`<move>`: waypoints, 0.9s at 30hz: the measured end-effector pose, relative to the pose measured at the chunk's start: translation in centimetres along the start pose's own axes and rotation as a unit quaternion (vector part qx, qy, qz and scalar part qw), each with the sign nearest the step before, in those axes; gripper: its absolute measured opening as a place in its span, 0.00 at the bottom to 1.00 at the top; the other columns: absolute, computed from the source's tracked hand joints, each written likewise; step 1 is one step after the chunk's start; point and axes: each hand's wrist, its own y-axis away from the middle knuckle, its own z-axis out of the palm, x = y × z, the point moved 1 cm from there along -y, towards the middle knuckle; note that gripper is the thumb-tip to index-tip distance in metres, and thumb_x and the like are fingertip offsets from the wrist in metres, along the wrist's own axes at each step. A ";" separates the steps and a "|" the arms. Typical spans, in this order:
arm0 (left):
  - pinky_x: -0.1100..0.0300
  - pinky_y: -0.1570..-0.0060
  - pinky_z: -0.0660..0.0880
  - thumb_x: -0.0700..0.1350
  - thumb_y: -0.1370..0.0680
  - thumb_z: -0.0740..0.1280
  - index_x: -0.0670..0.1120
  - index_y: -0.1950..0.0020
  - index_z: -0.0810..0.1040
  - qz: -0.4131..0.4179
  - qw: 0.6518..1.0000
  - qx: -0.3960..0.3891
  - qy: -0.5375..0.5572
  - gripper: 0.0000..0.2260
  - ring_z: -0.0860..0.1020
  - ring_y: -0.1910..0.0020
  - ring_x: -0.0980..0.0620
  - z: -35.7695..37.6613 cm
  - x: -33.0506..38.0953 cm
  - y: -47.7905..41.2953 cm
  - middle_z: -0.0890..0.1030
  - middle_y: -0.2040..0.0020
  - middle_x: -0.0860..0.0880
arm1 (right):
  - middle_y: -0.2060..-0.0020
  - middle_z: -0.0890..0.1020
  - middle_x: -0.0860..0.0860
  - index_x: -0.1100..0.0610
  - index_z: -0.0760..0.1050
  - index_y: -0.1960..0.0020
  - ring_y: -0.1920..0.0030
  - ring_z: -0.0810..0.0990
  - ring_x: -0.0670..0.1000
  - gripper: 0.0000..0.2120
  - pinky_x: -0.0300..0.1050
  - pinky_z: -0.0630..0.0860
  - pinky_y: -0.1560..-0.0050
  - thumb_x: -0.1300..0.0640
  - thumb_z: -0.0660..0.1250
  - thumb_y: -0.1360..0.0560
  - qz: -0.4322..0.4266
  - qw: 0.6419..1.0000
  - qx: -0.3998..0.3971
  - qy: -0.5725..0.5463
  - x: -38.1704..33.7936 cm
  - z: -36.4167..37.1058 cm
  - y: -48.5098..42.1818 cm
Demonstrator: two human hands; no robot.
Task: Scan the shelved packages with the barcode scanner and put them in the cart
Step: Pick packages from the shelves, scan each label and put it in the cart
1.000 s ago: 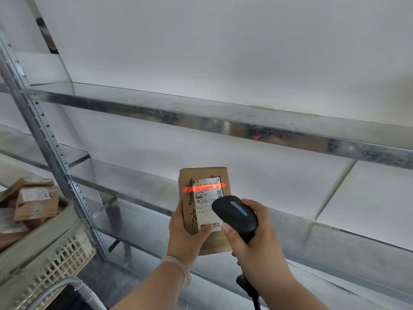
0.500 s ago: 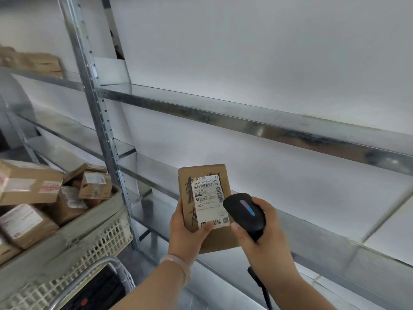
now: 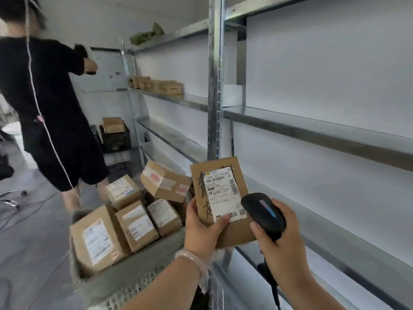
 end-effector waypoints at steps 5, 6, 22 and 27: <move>0.68 0.55 0.76 0.45 0.31 0.79 0.61 0.33 0.61 0.009 0.999 0.050 0.010 0.35 0.77 0.49 0.65 -8.3 1.1 -2.4 0.78 0.44 0.60 | 0.48 0.76 0.33 0.37 0.66 0.37 0.50 0.78 0.33 0.29 0.27 0.74 0.58 0.56 0.76 0.30 -0.028 0.998 -0.048 -0.035 -2.4 8.3 -0.4; 0.68 0.55 0.76 0.45 0.31 0.79 0.61 0.33 0.61 0.010 0.998 0.064 0.008 0.35 0.77 0.48 0.65 -9.7 1.2 -2.8 0.78 0.43 0.60 | 0.48 0.76 0.33 0.35 0.65 0.38 0.49 0.78 0.33 0.30 0.27 0.74 0.57 0.55 0.76 0.31 -0.031 0.997 -0.060 -0.041 -2.9 9.8 -0.6; 0.63 0.51 0.75 0.39 0.28 0.76 0.59 0.26 0.60 -0.032 0.980 0.195 -0.018 0.38 0.74 0.46 0.62 -23.2 0.6 -8.7 0.75 0.44 0.61 | 0.43 0.73 0.34 0.33 0.64 0.41 0.50 0.74 0.26 0.28 0.21 0.69 0.57 0.53 0.75 0.30 -0.053 0.968 -0.229 -0.092 -3.6 25.7 -5.3; 0.47 0.36 0.74 0.42 0.28 0.76 0.63 0.28 0.59 -0.057 0.971 0.229 -0.030 0.37 0.74 0.37 0.49 -25.5 0.5 -10.4 0.74 0.35 0.52 | 0.45 0.73 0.31 0.33 0.64 0.38 0.48 0.78 0.32 0.27 0.32 0.77 0.50 0.44 0.72 0.33 -0.058 0.954 -0.273 -0.114 -3.4 29.1 -7.1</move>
